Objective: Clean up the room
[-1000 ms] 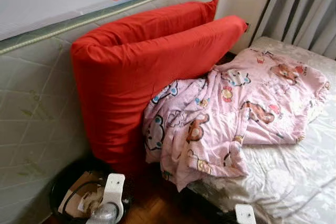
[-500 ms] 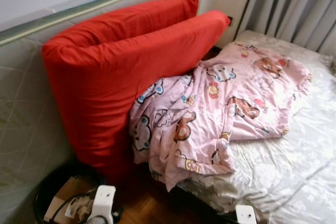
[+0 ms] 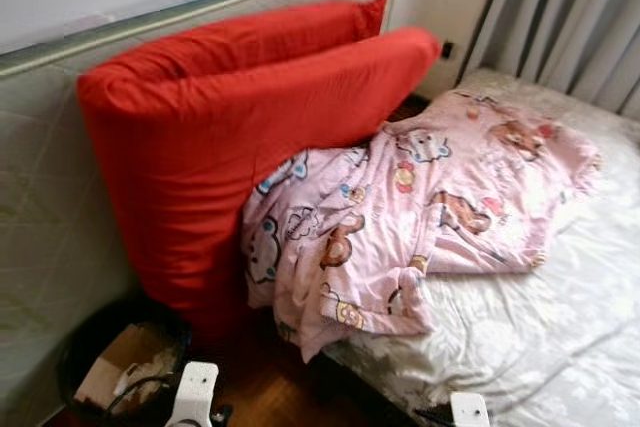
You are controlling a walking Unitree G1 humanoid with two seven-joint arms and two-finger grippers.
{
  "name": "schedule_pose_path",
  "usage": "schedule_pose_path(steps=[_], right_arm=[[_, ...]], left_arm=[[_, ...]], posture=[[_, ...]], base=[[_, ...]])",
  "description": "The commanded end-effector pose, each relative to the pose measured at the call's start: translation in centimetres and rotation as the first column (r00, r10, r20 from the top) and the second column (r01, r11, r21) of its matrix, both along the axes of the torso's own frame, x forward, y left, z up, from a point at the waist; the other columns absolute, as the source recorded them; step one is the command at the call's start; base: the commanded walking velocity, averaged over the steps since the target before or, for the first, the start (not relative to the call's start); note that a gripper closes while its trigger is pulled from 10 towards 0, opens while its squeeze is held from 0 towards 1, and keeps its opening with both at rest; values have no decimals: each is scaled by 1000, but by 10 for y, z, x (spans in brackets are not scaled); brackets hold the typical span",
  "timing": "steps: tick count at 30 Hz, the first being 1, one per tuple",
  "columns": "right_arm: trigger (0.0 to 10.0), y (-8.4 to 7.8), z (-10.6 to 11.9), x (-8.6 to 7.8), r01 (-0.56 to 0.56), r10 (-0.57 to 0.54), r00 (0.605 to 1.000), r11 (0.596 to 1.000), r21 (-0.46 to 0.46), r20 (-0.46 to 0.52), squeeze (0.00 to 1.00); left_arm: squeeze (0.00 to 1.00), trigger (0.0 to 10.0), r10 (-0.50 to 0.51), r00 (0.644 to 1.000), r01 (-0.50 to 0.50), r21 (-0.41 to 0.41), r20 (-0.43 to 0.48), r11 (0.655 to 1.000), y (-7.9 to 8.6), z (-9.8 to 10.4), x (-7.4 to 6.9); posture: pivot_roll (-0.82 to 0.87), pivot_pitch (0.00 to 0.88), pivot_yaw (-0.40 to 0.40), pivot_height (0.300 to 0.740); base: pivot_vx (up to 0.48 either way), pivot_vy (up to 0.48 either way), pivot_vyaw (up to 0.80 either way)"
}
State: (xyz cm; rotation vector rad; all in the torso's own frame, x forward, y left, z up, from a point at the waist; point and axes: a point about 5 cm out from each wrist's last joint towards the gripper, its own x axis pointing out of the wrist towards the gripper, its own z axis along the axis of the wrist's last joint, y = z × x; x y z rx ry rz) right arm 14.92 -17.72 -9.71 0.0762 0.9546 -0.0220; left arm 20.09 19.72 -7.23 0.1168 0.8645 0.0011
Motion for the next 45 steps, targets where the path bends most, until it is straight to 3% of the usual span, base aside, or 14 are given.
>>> schedule_pose_path(steps=[1,18,45], right_arm=[[10000,0,0,0,2,-2,1000,1000,0,1,0],[10000,0,0,0,-10,10,1000,1000,-1,-2,0],[10000,-1,-1,-1,-33,33,999,999,-6,-10,0]], left_arm=[[0,10000,9,1000,-9,-4,2,1000,3,0,0],[0,10000,7,1000,-6,-16,30,1000,-5,3,7],[0,10000,2,1000,-1,-19,24,1000,-6,2,4]], posture=[[-22,21,-45,740],[-26,20,-46,740],[-25,2,-46,740]], base=[[0,0,0],[0,0,0],[0,0,0]])
